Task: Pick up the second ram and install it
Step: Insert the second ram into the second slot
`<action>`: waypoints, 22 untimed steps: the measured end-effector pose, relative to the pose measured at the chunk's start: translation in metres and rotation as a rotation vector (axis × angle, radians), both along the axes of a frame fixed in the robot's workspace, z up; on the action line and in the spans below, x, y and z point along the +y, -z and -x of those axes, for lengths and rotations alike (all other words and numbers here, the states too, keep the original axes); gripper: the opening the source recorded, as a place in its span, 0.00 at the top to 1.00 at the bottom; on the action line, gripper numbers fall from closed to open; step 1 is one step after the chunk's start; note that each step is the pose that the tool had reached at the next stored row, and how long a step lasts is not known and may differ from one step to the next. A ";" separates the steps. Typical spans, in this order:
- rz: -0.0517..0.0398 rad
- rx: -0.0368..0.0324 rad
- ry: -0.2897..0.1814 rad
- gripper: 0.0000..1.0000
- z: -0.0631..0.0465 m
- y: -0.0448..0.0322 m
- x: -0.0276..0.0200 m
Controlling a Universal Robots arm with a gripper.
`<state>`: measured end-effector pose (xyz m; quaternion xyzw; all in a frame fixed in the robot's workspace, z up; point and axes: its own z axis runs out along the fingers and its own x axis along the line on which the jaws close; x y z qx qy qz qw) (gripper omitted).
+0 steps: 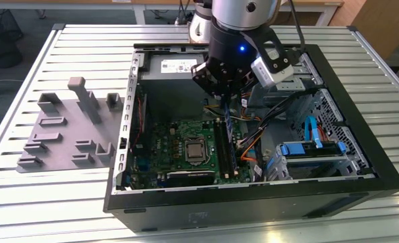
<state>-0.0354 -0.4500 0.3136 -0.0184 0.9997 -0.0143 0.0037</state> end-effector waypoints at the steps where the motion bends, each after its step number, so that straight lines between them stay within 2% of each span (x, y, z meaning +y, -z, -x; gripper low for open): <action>1: 0.0003 0.0008 0.000 0.86 0.000 0.0000 -0.0005; 6: 0.0004 0.0039 0.001 0.86 0.000 0.0039 -0.0029; 10: 0.0078 0.0048 0.004 0.86 0.000 0.0075 -0.0034; 22: 0.0077 0.0053 0.037 0.86 0.000 0.0288 -0.0035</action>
